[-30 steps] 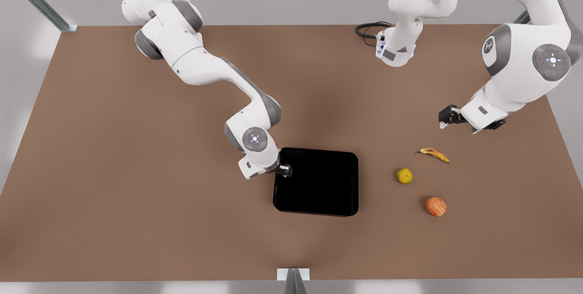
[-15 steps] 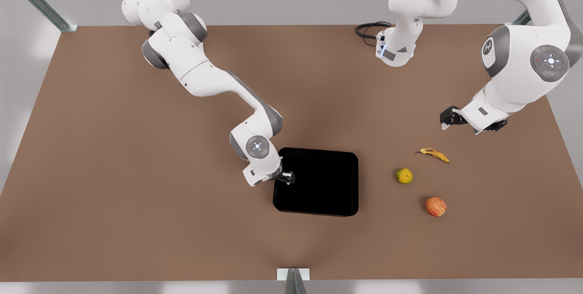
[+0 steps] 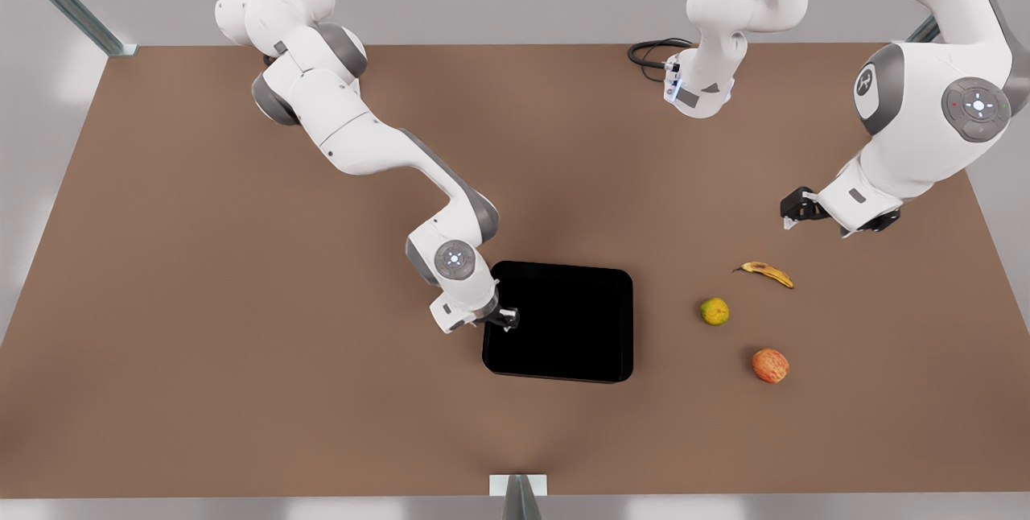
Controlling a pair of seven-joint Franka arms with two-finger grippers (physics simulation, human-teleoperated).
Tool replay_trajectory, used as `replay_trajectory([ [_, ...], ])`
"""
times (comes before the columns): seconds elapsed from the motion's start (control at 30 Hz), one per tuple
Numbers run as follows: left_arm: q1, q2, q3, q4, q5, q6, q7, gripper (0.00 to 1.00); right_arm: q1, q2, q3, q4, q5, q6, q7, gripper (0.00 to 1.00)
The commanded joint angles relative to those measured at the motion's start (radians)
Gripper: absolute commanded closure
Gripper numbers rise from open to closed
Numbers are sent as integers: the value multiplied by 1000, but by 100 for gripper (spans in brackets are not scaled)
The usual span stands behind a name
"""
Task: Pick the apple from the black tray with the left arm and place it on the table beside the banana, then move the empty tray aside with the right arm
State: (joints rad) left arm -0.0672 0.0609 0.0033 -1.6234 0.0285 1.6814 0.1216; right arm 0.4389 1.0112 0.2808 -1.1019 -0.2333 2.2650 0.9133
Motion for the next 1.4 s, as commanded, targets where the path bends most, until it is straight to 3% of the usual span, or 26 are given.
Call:
replay_trajectory([
  [0.0,-2,-1,0,0,1,0,0,0,0,0,0,1,0,7,-16,20],
  [0.03,-2,-1,0,0,1,0,0,0,0,0,0,1,-1,7,-16,22],
  [0.33,-2,0,0,0,1,0,0,0,0,1,0,-1,-1,7,-28,69],
  [0.43,-2,0,0,0,1,0,0,0,-2,0,0,1,-1,7,-27,78],
  [0.93,-3,-3,0,0,1,0,0,0,-2,-59,35,-1,11,-71,-20,83],
  [1.1,-2,42,0,49,-19,4,3,0,-3,-114,63,-1,11,-206,-25,83],
  [1.13,-2,88,3,125,-18,1,104,0,-3,-120,64,-3,11,-249,-36,83],
  [1.37,-5,132,3,146,-24,15,29,0,-40,-209,61,-4,83,-467,-247,86],
])
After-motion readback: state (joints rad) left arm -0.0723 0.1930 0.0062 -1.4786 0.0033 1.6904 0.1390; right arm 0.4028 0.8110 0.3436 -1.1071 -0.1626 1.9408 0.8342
